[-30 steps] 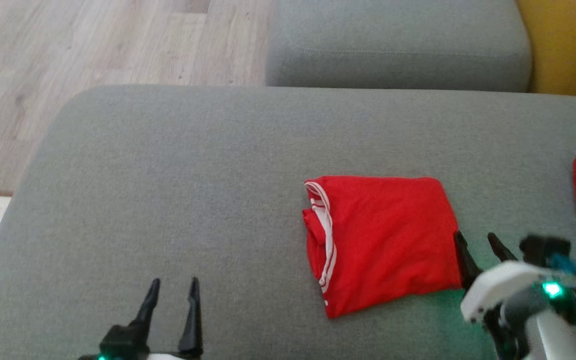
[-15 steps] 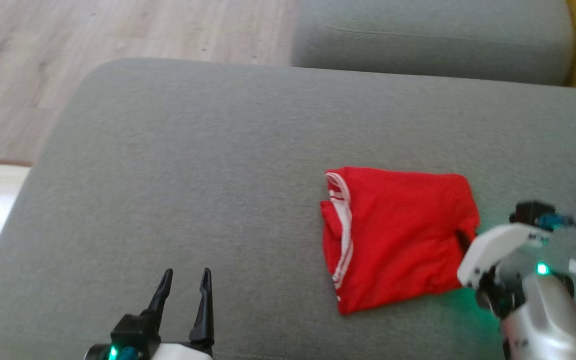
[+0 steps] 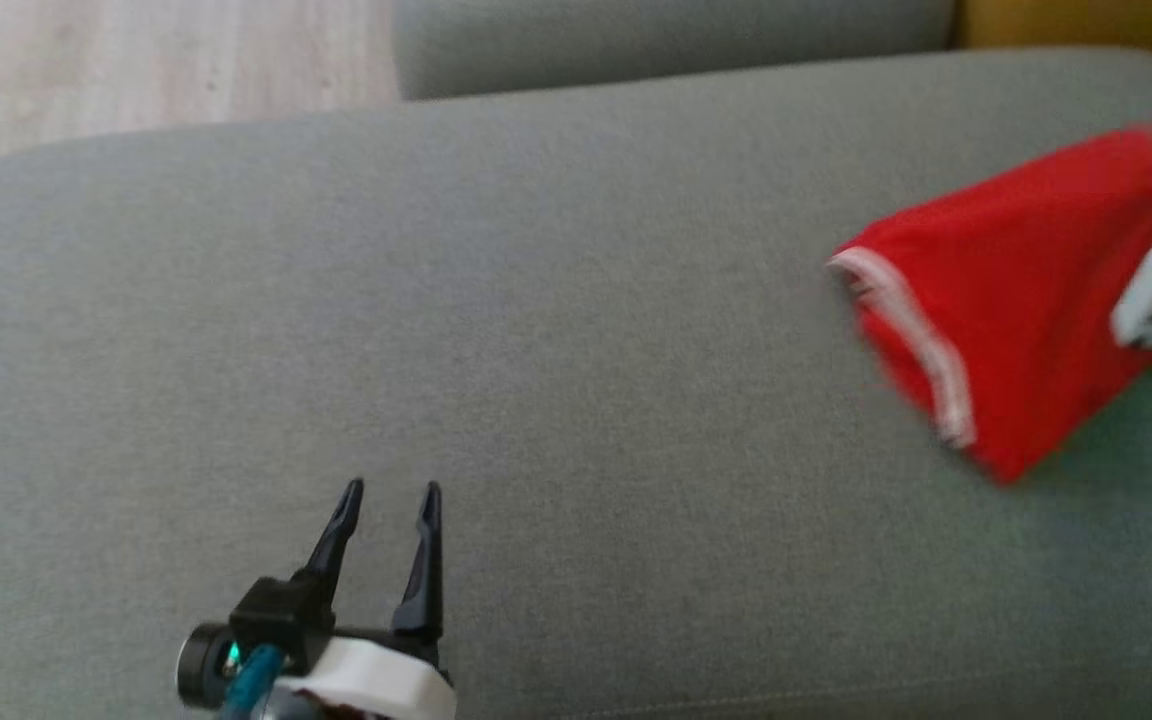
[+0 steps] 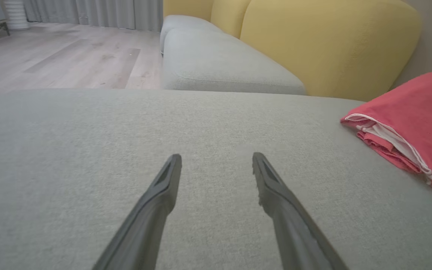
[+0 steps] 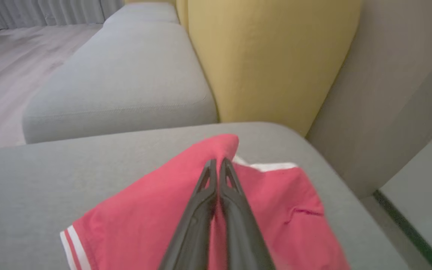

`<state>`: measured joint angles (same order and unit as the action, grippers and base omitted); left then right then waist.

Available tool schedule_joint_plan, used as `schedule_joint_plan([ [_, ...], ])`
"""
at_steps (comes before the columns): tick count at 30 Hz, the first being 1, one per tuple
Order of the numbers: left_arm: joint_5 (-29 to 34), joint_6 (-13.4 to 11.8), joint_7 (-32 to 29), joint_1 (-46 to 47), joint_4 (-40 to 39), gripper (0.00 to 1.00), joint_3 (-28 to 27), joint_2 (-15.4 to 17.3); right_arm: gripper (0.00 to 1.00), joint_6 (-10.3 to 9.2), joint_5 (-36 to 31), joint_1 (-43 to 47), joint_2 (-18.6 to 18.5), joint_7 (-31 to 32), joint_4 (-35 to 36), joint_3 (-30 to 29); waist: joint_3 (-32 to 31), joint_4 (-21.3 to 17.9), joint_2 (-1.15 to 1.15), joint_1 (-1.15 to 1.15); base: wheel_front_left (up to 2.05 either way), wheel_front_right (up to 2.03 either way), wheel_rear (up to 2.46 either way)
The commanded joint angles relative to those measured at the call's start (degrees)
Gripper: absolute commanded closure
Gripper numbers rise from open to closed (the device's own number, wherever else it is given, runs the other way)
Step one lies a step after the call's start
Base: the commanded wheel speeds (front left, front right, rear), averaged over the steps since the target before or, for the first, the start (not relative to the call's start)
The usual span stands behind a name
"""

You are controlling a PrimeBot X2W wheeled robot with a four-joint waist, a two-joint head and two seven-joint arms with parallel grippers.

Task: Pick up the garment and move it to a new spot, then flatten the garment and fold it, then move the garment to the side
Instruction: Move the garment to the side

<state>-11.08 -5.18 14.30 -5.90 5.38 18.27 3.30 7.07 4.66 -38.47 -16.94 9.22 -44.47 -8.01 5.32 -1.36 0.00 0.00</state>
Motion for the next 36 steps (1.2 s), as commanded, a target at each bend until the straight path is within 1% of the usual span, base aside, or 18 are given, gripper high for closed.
schedule_joint_plan([
  [1,0.7,0.5,0.7,2.0,-1.6,0.00,-0.9,-0.4,1.00,0.42,-1.6,-3.8,-1.8,-2.3,1.0,1.3,1.8,-0.9,0.00,0.00,0.00,0.00,0.00],
  [4,1.1,0.8,0.7,2.1,-1.3,0.00,-0.5,-0.4,1.00,0.42,-3.4,-6.4,-3.8,-5.3,-0.3,0.3,2.9,-0.6,0.00,0.00,0.00,0.00,0.00],
  [8,1.4,1.0,0.7,2.4,-1.2,0.00,-0.4,-0.4,1.00,0.42,-5.4,-8.7,-5.7,-8.2,-2.4,-2.7,4.0,0.4,0.00,0.00,0.00,0.00,0.00],
  [11,1.5,0.9,0.7,2.4,-1.4,0.00,-0.5,-0.4,1.00,0.42,-6.6,-9.4,-6.5,-8.7,-3.5,-5.0,4.5,0.9,0.00,0.00,0.00,0.00,0.00],
  [14,1.6,0.7,0.7,2.5,-1.5,0.00,-0.9,-0.4,1.00,0.42,-10.2,-9.4,-7.5,-8.0,-5.6,-8.9,4.8,1.2,0.00,0.00,0.00,0.00,0.00],
  [15,1.6,0.7,0.7,2.4,-1.5,0.00,-0.9,-0.4,0.95,0.42,-11.6,-9.2,-7.4,-7.7,-6.0,-10.1,4.8,1.3,0.00,0.00,0.00,0.00,0.00],
  [16,1.6,0.7,0.7,2.3,-1.5,0.00,-1.0,-0.4,0.56,0.42,-13.1,-9.0,-7.4,-7.8,-6.1,-11.4,4.8,1.3,0.00,0.00,0.00,0.00,0.00],
  [17,1.6,0.6,0.7,2.3,-1.5,0.00,-1.1,-0.4,0.00,0.42,-14.7,-8.8,-7.4,-8.0,-6.0,-12.9,4.8,1.2,0.00,0.00,0.00,0.00,0.00],
  [21,1.5,0.4,0.7,2.2,-1.4,0.00,-1.3,-0.4,0.00,0.42,-21.1,-7.9,-5.9,-7.3,-4.8,-16.9,4.1,0.7,0.00,0.00,0.00,0.00,0.00],
  [23,1.3,0.4,0.7,2.2,-1.4,0.00,-1.3,-0.4,0.00,0.42,-23.6,-7.4,-4.7,-8.0,-3.3,-17.5,3.5,0.4,0.00,0.00,0.00,0.00,0.00],
  [25,1.0,0.2,0.7,2.1,-1.4,0.00,-1.4,-0.4,0.00,0.42,-24.6,-6.6,-3.0,-8.9,-1.8,-17.3,2.5,0.2,0.00,0.00,0.00,0.00,0.00],
  [28,0.4,-0.3,0.7,1.5,-1.5,0.00,-1.5,-0.4,0.00,0.42,-24.0,-4.3,0.0,-10.8,1.1,-16.0,0.8,-0.1,0.00,0.00,0.00,0.00,0.00],
  [31,0.0,-0.6,0.7,1.1,-1.3,0.00,-1.9,-0.4,0.00,0.42,-21.2,-0.7,3.3,-12.6,4.8,-12.9,-1.0,0.1,0.00,0.00,0.00,0.00,0.00],
  [34,-0.8,-1.1,0.7,0.4,-1.0,0.00,-2.5,-0.4,0.00,0.42,-17.3,5.1,6.4,-14.0,9.5,-9.4,-3.4,0.9,0.00,0.00,0.00,0.00,0.00],
  [36,-1.1,-1.0,0.7,-0.5,-0.6,0.00,-2.8,-0.4,0.00,0.42,-14.9,10.2,8.6,-14.4,13.9,-7.2,-5.1,1.5,0.00,0.00,0.00,0.00,0.00],
])
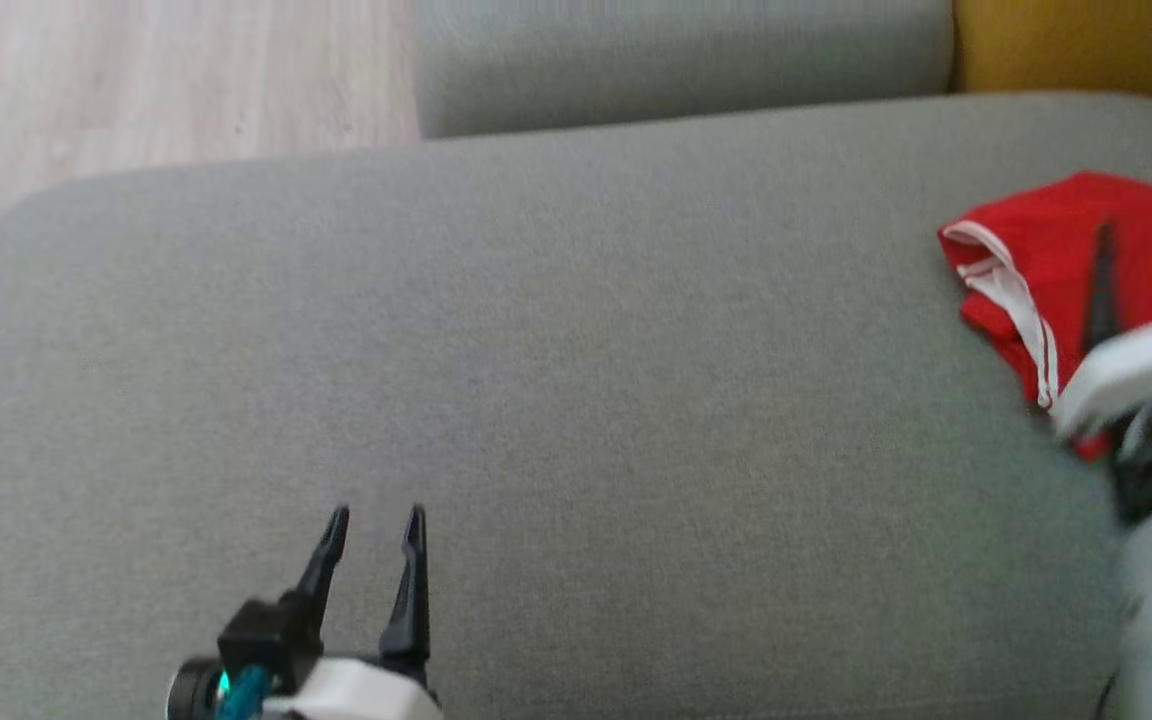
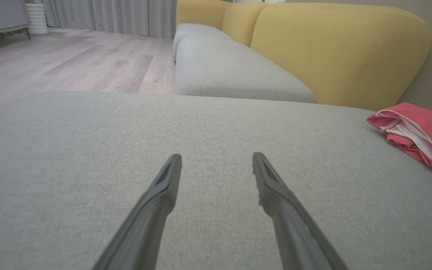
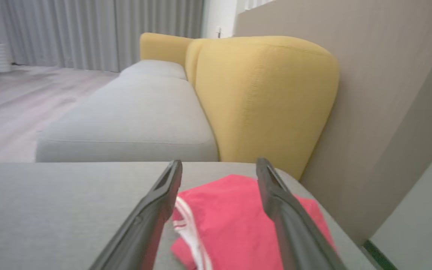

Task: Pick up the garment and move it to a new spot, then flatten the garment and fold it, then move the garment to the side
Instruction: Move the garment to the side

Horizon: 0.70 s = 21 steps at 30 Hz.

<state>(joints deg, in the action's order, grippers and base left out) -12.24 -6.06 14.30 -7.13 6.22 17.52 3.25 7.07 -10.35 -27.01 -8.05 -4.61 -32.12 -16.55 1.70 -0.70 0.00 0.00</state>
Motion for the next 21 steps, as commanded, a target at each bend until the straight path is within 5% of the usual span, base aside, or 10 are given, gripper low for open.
schedule_joint_plan([
  [1,0.0,-0.2,0.7,0.4,-1.3,0.00,-2.3,-0.4,0.00,0.42,1.5,1.5,0.8,-0.4,4.0,2.0,-2.0,1.2,0.00,0.00,0.00,0.00,0.00],
  [9,1.8,-0.2,0.7,-0.7,-1.0,0.00,-4.4,-0.2,0.00,0.42,8.6,23.6,5.0,-2.0,21.6,7.2,-3.6,4.1,0.00,0.00,0.00,0.00,0.00],
  [21,3.1,1.4,0.7,-0.3,0.1,0.00,-6.9,-0.2,0.00,0.42,15.2,34.8,5.2,-9.6,19.5,14.1,-4.0,5.0,0.00,0.00,0.00,0.00,0.00],
])
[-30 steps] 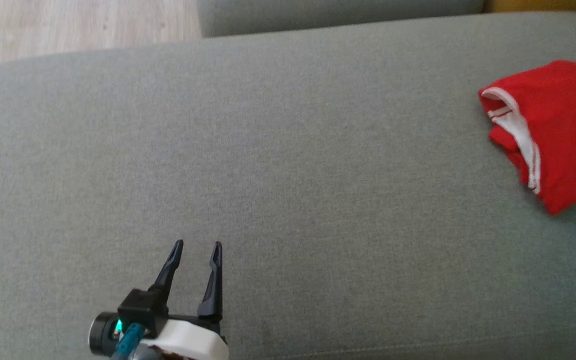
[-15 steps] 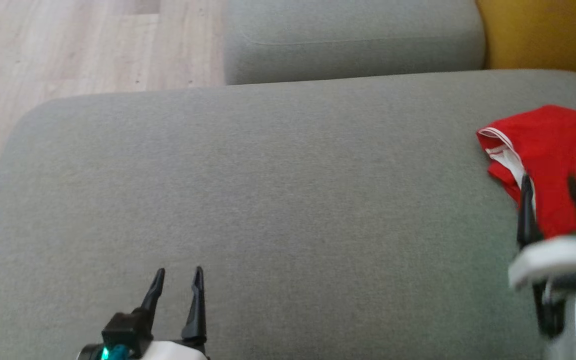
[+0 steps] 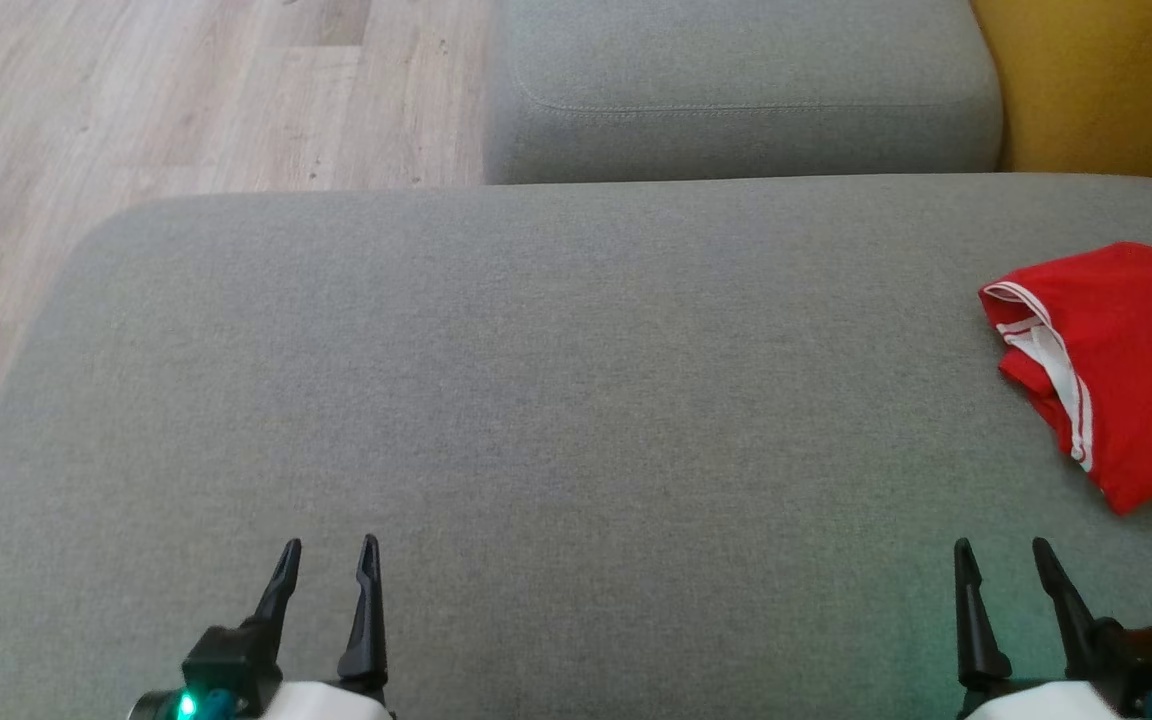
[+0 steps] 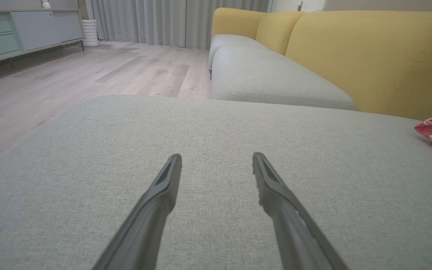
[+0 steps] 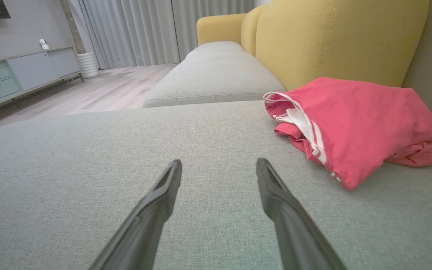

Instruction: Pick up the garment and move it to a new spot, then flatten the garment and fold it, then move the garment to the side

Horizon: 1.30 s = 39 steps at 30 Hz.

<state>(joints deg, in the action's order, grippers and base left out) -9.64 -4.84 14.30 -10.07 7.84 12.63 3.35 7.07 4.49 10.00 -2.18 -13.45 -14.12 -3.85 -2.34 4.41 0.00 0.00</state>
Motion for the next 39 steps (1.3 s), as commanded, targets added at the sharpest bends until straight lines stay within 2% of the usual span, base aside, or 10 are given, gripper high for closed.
schedule_joint_plan([
  [1,0.5,0.2,0.7,2.7,-1.5,0.00,-2.1,-0.3,0.00,0.42,0.4,-2.3,-0.7,-1.0,1.4,1.2,0.0,-0.2,0.00,0.00,0.00,0.00,0.00],
  [19,-0.2,0.7,0.7,2.3,0.2,0.00,-2.0,-0.5,0.00,0.42,-0.1,-4.4,-0.7,-1.5,1.6,1.5,-0.2,-0.4,0.00,0.00,0.00,0.00,0.00],
  [20,-0.1,0.6,0.0,0.0,1.8,1.00,-0.3,0.0,1.00,0.00,0.2,-1.4,0.0,-0.8,-0.5,0.0,-0.2,-0.4,0.00,0.00,0.00,0.00,0.00],
  [24,-0.6,0.6,-0.2,-1.3,5.6,1.00,-0.2,0.0,1.00,-0.02,0.7,-0.3,0.0,-0.5,-4.4,0.0,-0.2,-0.5,0.00,0.00,0.00,0.00,0.00],
  [39,-11.1,2.0,-2.1,0.8,5.7,1.00,-1.7,0.5,1.00,0.03,11.2,-2.2,-0.1,2.0,-3.8,-0.3,0.1,-0.9,0.00,0.00,0.00,0.00,0.00],
])
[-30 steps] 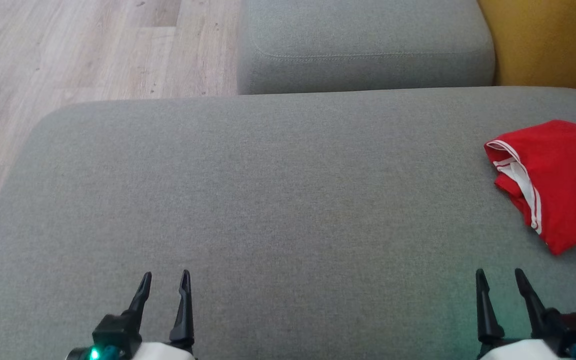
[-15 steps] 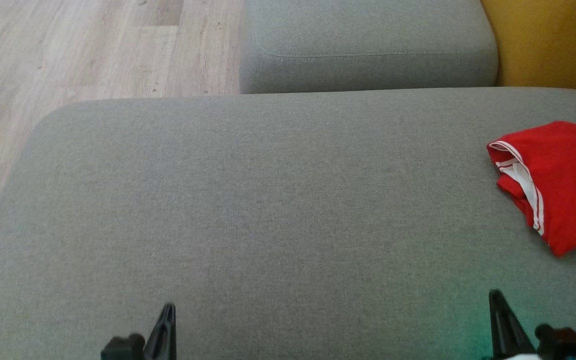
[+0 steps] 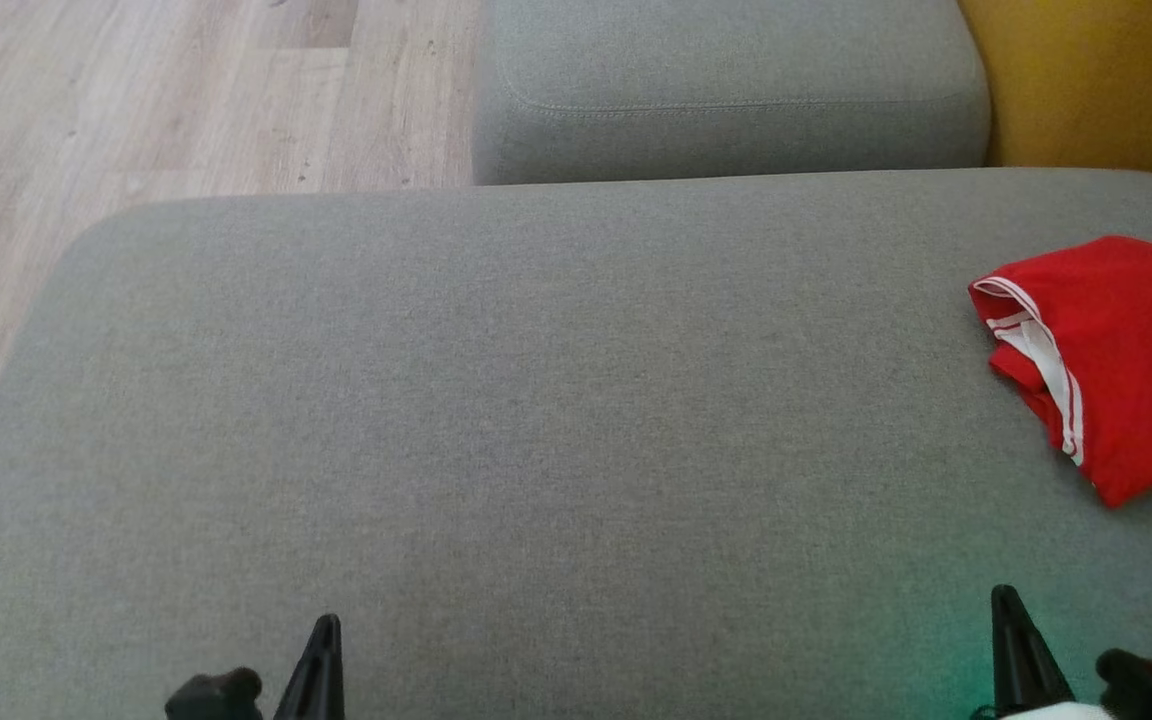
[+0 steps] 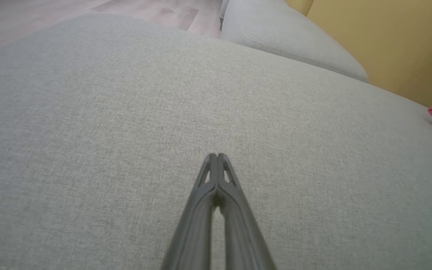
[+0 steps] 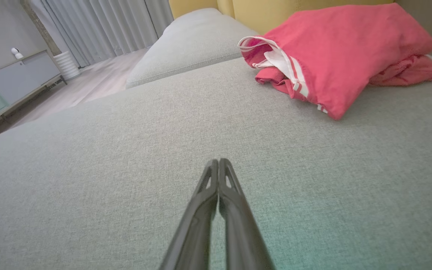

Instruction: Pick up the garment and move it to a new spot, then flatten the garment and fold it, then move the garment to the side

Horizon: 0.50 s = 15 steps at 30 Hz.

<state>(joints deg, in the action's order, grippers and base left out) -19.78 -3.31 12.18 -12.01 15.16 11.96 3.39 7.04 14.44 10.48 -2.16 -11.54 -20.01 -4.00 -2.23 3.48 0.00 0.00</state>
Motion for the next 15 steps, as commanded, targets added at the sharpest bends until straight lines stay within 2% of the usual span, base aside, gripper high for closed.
schedule_joint_plan([
  [1,-1.7,0.6,-0.1,2.9,-1.6,1.00,-1.2,0.5,1.00,0.07,1.9,-2.8,-0.1,0.2,2.1,-0.2,0.0,0.0,0.00,0.00,0.00,0.00,0.00],
  [15,-10.7,1.8,-1.8,4.8,-1.4,1.00,-2.6,0.8,1.00,0.12,11.0,-4.4,-0.2,2.3,2.6,-0.5,0.3,-0.5,0.00,0.00,0.00,0.00,0.00],
])
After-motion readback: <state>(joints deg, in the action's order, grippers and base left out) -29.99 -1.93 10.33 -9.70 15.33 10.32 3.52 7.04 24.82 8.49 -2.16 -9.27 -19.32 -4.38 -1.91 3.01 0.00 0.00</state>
